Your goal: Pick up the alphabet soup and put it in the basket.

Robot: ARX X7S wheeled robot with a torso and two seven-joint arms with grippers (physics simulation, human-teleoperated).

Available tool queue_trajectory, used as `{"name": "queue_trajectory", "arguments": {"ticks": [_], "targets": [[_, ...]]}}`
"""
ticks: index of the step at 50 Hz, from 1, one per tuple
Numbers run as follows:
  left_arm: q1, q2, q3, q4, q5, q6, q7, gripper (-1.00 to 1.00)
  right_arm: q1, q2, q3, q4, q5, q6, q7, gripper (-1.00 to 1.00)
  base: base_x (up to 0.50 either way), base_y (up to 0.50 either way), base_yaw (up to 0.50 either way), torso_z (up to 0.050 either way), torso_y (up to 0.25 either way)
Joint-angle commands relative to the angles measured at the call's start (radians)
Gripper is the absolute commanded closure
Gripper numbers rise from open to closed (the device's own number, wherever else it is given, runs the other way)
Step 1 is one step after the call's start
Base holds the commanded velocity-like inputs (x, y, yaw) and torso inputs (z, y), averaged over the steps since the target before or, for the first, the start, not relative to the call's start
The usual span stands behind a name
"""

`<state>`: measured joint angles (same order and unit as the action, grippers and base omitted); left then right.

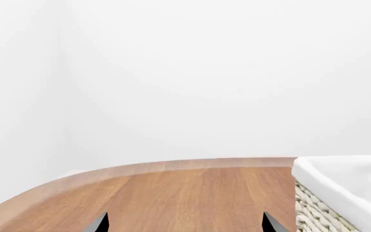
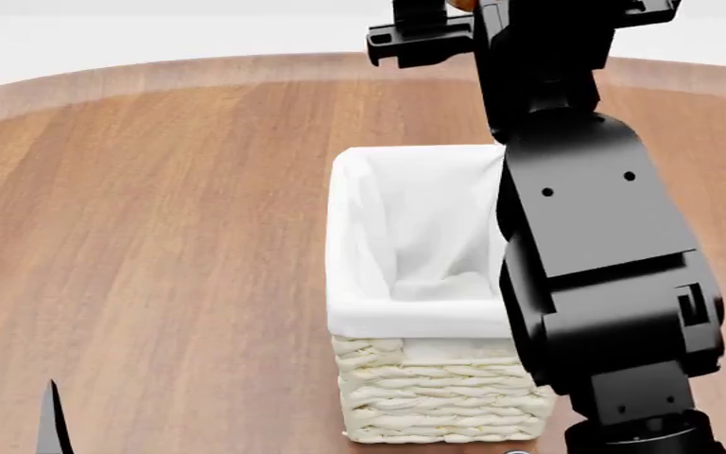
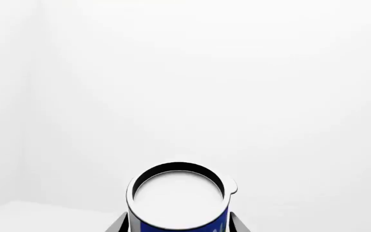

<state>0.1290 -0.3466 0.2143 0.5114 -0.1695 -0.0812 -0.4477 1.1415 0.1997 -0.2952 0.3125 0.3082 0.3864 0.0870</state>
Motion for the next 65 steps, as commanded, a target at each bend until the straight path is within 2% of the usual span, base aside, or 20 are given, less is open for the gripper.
{"name": "queue_trajectory", "arguments": {"ticks": [1, 7, 11, 17, 32, 47, 65], "targets": [[-0.003, -0.002, 0.000, -0.006, -0.005, 0.003, -0.001, -1.00, 0.112, -0.051, -0.046, 0.152, -0.063, 0.027, -0.011, 1.00, 0.00, 0.00, 0.00, 0.000, 0.000], [-0.004, -0.004, 0.002, -0.004, -0.006, 0.002, -0.003, -1.00, 0.158, -0.084, -0.064, 0.296, -0.069, 0.001, -0.033, 1.00, 0.00, 0.00, 0.00, 0.000, 0.002], [-0.001, -0.006, 0.000, -0.003, -0.008, 0.005, -0.004, -1.00, 0.212, -0.116, -0.080, 0.476, -0.081, -0.053, -0.061, 1.00, 0.00, 0.00, 0.00, 0.000, 0.000], [0.001, -0.008, -0.002, -0.004, -0.011, 0.009, -0.006, -1.00, 0.383, -0.193, -0.053, 0.993, -0.065, -0.284, -0.148, 1.00, 0.00, 0.00, 0.00, 0.000, 0.000], [0.001, -0.012, -0.004, -0.008, -0.015, 0.013, -0.011, -1.00, 0.338, -0.191, 0.027, 0.996, -0.225, -0.088, -0.186, 1.00, 0.00, 0.00, 0.00, 0.001, 0.001], [-0.002, -0.012, 0.000, -0.021, -0.019, 0.018, -0.013, -1.00, 0.310, -0.197, 0.041, 0.996, -0.250, -0.026, -0.288, 1.00, 0.00, 0.00, 0.00, 0.000, 0.001], [-0.006, -0.015, 0.004, -0.031, -0.023, 0.025, -0.014, -1.00, 0.262, -0.187, 0.077, 0.996, -0.280, 0.065, -0.279, 1.00, 0.00, 0.00, 0.00, 0.000, 0.001]]}}
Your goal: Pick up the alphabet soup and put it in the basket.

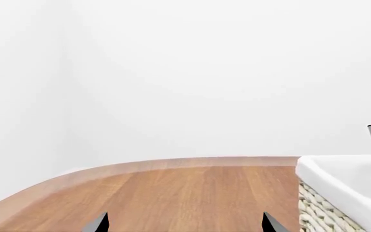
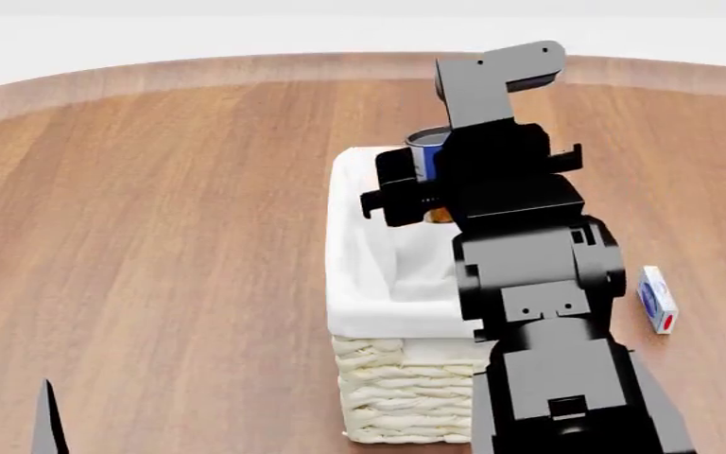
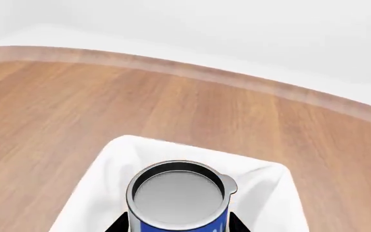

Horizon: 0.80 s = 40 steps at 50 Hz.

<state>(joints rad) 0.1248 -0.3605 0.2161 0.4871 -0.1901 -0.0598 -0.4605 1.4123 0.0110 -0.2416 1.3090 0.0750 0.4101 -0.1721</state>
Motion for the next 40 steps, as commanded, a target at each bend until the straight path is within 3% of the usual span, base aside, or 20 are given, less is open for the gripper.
{"name": "queue_trajectory", "arguments": {"ticks": [1, 35, 36, 40], "targets": [[-0.002, -0.002, 0.002, -0.007, -0.004, 0.005, -0.001, -1.00, -0.009, 0.002, 0.025, 0.000, -0.048, 0.044, -0.019, 1.00, 0.00, 0.00, 0.00, 0.000, 0.000], [0.003, -0.008, 0.007, -0.011, -0.007, 0.015, -0.010, -1.00, -0.059, 0.003, 0.053, 0.000, -0.059, 0.043, -0.036, 1.00, 0.00, 0.00, 0.00, 0.000, 0.001], [0.002, -0.009, 0.007, -0.009, -0.008, 0.015, -0.010, -1.00, -0.059, 0.004, 0.053, 0.000, -0.061, 0.041, -0.032, -1.00, 0.00, 0.00, 0.00, 0.000, 0.000], [0.004, -0.010, 0.007, -0.009, -0.009, 0.016, -0.011, -1.00, -0.061, 0.005, 0.058, 0.000, -0.060, 0.036, -0.040, -1.00, 0.00, 0.00, 0.00, 0.000, 0.000]]}}
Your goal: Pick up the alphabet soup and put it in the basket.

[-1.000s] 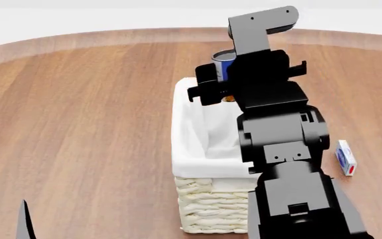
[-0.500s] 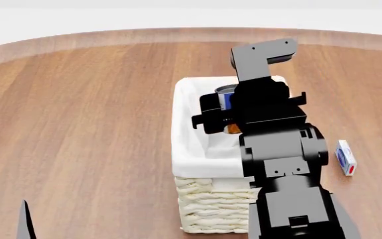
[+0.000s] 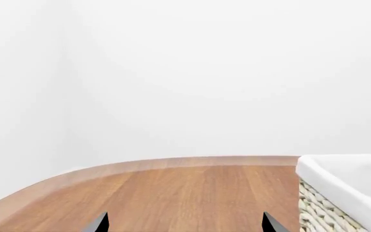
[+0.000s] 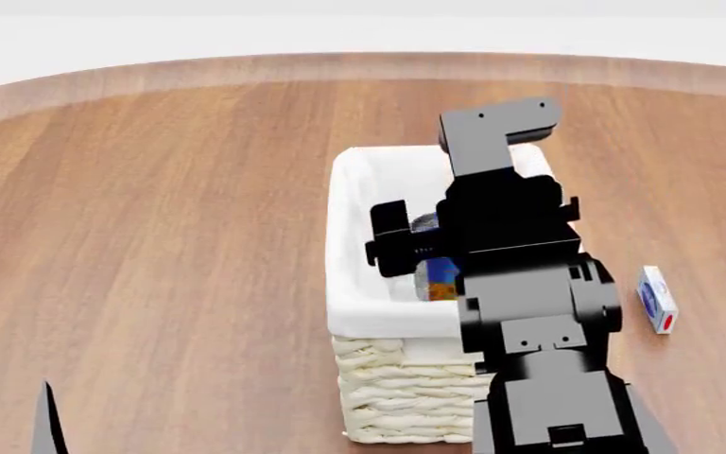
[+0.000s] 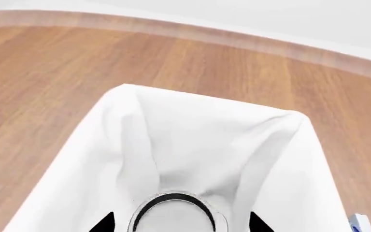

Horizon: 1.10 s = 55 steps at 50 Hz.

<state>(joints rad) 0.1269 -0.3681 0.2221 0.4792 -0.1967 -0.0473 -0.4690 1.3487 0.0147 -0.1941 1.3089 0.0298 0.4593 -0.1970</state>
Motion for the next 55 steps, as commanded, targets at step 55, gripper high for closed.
{"name": "queue_trajectory", "arguments": {"ticks": [55], "targets": [[-0.003, -0.014, 0.013, 0.008, -0.007, 0.001, -0.016, -1.00, -0.403, 0.094, 0.127, -1.202, 0.065, 0.139, 0.015, -1.00, 0.00, 0.00, 0.00, 0.000, 0.000]]}}
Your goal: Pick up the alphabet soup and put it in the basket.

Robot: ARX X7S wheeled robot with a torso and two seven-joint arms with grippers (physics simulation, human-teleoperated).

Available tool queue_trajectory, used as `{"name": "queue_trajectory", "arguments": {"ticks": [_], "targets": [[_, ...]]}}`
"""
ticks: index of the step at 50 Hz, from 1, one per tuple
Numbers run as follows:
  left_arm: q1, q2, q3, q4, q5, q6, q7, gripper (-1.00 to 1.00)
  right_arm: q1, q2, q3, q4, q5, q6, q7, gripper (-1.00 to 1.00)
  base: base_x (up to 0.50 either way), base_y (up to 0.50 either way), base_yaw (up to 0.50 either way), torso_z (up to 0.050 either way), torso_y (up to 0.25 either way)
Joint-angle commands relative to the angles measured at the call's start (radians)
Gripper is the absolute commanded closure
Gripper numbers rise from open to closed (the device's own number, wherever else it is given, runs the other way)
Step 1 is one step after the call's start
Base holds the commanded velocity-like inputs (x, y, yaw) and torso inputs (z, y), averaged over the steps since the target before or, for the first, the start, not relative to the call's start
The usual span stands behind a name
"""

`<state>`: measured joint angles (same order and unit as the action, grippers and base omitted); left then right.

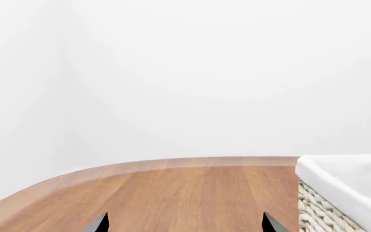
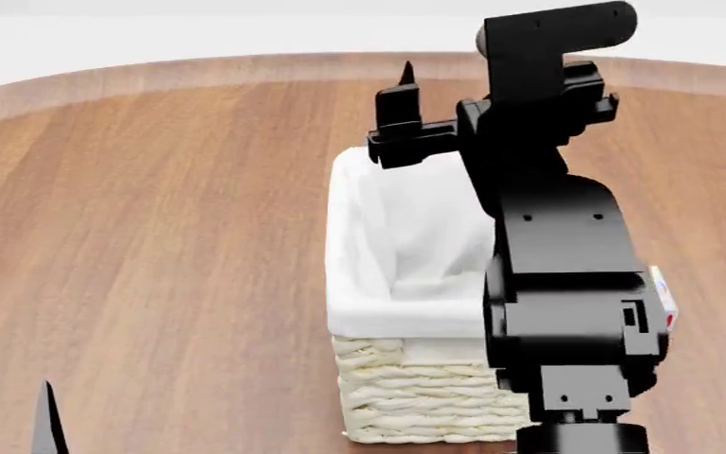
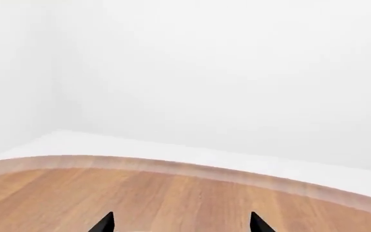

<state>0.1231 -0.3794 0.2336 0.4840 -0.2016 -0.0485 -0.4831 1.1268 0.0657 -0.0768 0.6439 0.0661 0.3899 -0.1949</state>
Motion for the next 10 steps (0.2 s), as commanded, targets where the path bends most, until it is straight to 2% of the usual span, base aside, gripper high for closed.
{"name": "queue_trajectory", "arguments": {"ticks": [1, 10], "targets": [[0.001, -0.003, 0.003, 0.003, -0.001, 0.002, -0.002, -1.00, -0.189, 0.047, 0.013, -0.566, 0.036, 0.220, 0.008, -1.00, 0.00, 0.00, 0.00, 0.000, 0.000], [0.003, -0.006, 0.003, 0.007, -0.002, 0.002, -0.005, -1.00, -0.286, 0.075, 0.045, -0.772, 0.062, 0.263, 0.025, -1.00, 0.00, 0.00, 0.00, 0.000, 0.000]]}}
